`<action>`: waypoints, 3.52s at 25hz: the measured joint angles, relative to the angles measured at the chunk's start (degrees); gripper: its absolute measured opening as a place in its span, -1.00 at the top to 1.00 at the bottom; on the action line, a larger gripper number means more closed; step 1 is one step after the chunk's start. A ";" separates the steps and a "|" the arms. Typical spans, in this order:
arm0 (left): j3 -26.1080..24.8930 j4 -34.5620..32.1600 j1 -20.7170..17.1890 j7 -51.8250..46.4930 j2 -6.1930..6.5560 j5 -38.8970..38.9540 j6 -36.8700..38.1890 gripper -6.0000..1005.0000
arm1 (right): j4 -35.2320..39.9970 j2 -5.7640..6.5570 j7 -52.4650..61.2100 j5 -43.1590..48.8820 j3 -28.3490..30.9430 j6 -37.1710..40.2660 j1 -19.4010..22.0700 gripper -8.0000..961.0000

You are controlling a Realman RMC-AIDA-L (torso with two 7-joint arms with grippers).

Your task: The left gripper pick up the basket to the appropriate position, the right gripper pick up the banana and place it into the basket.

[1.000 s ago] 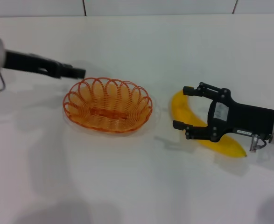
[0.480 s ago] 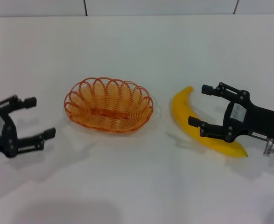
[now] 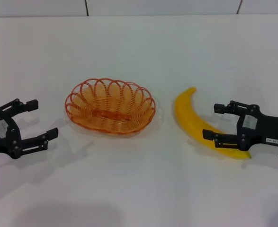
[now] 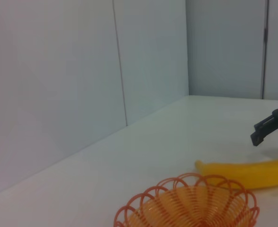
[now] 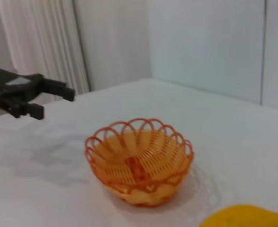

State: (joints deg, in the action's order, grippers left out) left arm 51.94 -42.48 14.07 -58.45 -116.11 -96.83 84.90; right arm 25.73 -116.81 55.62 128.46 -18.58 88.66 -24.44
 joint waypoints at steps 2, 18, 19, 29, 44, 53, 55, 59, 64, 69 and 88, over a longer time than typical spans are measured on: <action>-0.15 0.34 0.17 -0.13 0.04 0.00 0.00 -0.78 | 0.48 0.02 1.62 0.03 -1.29 -0.89 -0.22 -0.50; -0.35 0.85 0.49 -0.14 0.00 1.20 0.84 -0.77 | -0.95 -0.25 7.96 -0.37 -11.94 -10.37 -3.94 -0.48; -0.35 0.86 0.45 -0.15 0.00 1.21 0.89 -0.77 | -0.92 -0.25 8.36 -0.46 -11.80 -10.40 -3.95 -0.48; -0.35 1.07 0.55 -0.19 0.04 1.35 2.29 -0.77 | -0.67 -0.08 10.69 -0.02 -12.33 -11.06 -4.42 -0.26; -0.25 1.56 1.22 -5.30 0.54 -1.76 2.44 -0.77 | 9.03 -0.29 7.81 -7.90 -12.75 5.35 -9.00 -0.03; 0.15 7.36 8.01 -23.67 3.55 -5.55 4.96 -0.77 | 6.63 -0.51 3.30 -9.91 -14.65 7.67 -15.84 -0.03; 0.00 7.99 9.16 -25.82 3.73 -6.48 4.93 -0.77 | 6.02 -0.54 2.50 -10.35 -15.23 7.51 -16.19 -0.03; 0.01 8.17 10.24 -26.13 3.69 -7.99 4.07 -0.77 | 3.57 -0.73 -0.13 -10.89 -18.58 6.13 -18.54 -0.03; -0.35 8.28 10.28 -25.88 3.54 -8.77 3.70 -0.77 | -2.08 -0.89 -1.10 -10.91 -24.29 -2.53 -22.56 -0.03; -0.34 8.29 10.44 -25.67 3.40 -8.84 3.64 -0.77 | -5.09 -1.21 -1.13 -11.17 -25.90 -7.34 -24.78 -0.03; -0.36 7.96 9.26 -24.88 3.77 -8.49 4.18 -0.77 | 3.38 -0.02 2.89 -17.14 -24.36 3.38 -12.40 -0.49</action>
State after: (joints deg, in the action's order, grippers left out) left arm 51.58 -34.53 23.33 -83.33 -112.33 -105.32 89.08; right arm 29.11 -116.83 58.51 111.32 -42.94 92.04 -36.84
